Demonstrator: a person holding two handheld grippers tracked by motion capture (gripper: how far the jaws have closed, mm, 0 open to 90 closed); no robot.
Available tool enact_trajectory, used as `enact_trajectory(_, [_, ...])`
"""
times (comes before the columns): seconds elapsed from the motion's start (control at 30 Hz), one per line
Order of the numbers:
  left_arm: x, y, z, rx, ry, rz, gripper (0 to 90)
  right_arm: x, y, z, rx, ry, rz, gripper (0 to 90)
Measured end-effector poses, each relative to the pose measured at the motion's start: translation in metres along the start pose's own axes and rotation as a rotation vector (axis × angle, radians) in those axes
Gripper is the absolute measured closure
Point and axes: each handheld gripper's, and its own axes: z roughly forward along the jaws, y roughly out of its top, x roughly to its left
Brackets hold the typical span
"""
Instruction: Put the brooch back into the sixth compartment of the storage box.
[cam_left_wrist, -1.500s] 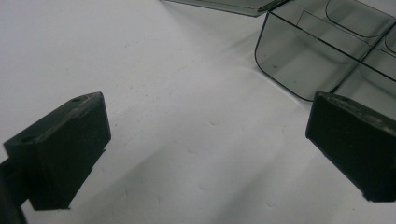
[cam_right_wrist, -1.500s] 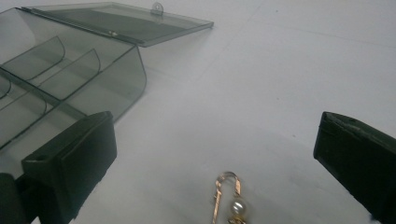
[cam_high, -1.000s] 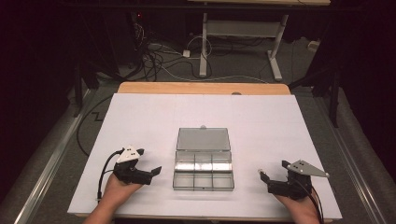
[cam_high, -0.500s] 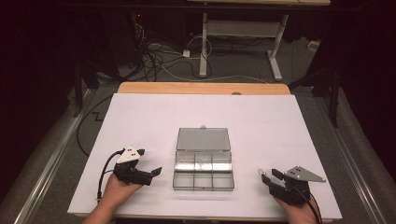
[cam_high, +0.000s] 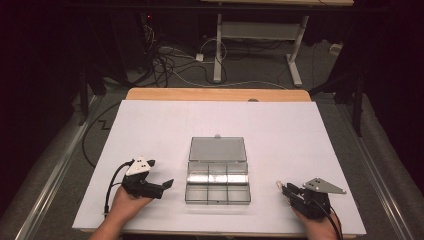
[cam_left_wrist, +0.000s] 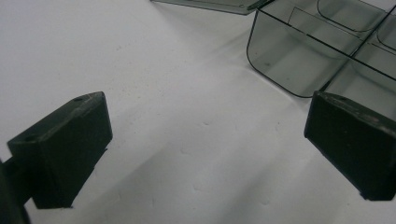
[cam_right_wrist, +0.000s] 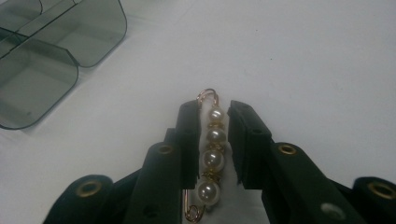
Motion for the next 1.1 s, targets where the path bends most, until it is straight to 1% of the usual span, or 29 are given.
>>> enact_trajectory(0.17, [-0.0002,-0.0001,0.0,-0.001,0.001,0.001,0.4,0.0038,0.0002,0.0031,0.032,-0.024,-0.031,78.3])
enact_trajectory(0.33, [0.0002,0.0001,0.0002,0.001,-0.003,0.001,0.4,0.0038,-0.0007,0.0035,0.031,-0.028,-0.025,79.6])
enact_trajectory(0.6, [0.0007,-0.0002,-0.0001,-0.003,-0.008,-0.003,0.4,0.0052,-0.0009,0.0037,0.035,-0.042,-0.031,80.8])
enact_trajectory(1.0, [0.0014,-0.0004,-0.0004,-0.011,-0.012,-0.011,0.4,0.002,-0.0008,0.0026,0.028,-0.019,-0.008,81.1])
enact_trajectory(1.1, [0.0017,-0.0004,-0.0005,-0.01,-0.012,-0.01,0.4,0.0023,-0.0007,0.0025,0.024,-0.02,-0.015,81.1])
